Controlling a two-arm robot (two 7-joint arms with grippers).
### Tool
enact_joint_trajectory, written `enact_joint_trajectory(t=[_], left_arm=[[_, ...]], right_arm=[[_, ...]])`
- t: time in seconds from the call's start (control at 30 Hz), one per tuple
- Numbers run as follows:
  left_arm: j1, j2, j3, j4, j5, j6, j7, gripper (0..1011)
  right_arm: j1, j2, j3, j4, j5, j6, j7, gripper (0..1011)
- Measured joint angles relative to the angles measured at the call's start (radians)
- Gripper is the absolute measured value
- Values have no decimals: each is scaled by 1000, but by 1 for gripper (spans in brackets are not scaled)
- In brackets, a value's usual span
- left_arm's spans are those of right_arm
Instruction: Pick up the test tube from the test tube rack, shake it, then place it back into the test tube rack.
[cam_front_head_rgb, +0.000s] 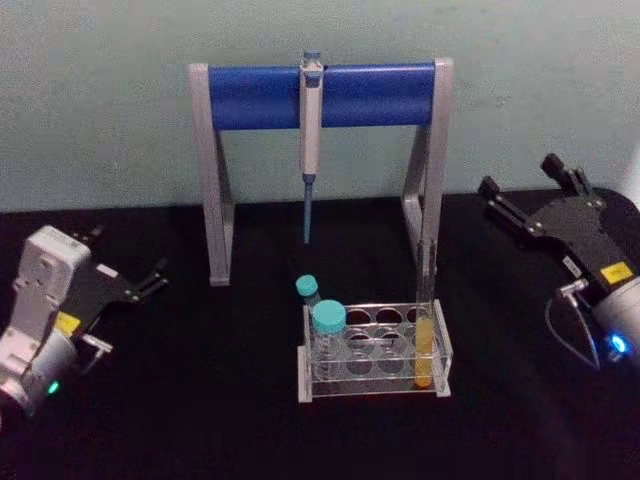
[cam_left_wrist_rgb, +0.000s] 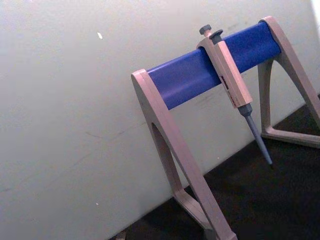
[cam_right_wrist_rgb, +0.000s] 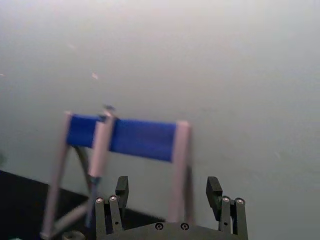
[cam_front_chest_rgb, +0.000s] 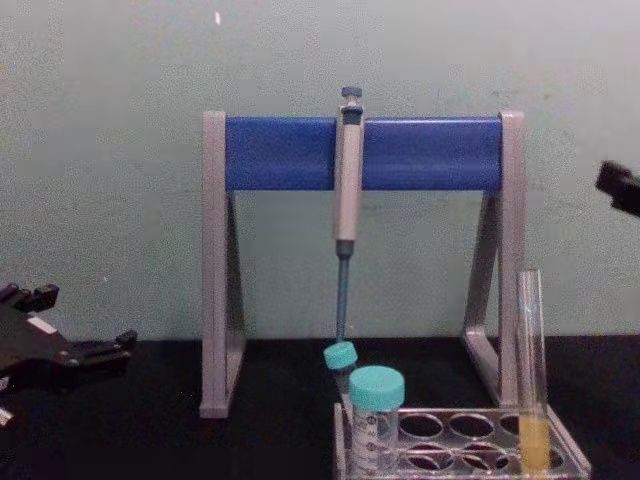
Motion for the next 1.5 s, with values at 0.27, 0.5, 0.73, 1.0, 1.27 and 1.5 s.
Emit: enact_joint_trajectory(t=[0.27, 0.5, 0.73, 1.0, 1.27, 1.5], left_arm=[[0, 0, 0, 0, 0, 0, 0, 1001], [0, 0, 0, 0, 0, 0, 0, 1001], [0, 0, 0, 0, 0, 0, 0, 1001], [0, 0, 0, 0, 0, 0, 0, 1001], [0, 0, 0, 0, 0, 0, 0, 1001], [0, 0, 0, 0, 0, 0, 0, 1001]], right_arm=[[-15, -35, 15, 34, -40, 155, -103, 1000], [-10, -54, 15, 68, -56, 248, -123, 1000], [-7, -63, 21, 83, -58, 276, -121, 1000], [-7, -61, 19, 81, -58, 273, -121, 1000], [-7, -61, 18, 80, -58, 271, -120, 1000], [-7, -60, 17, 79, -58, 270, -120, 1000]])
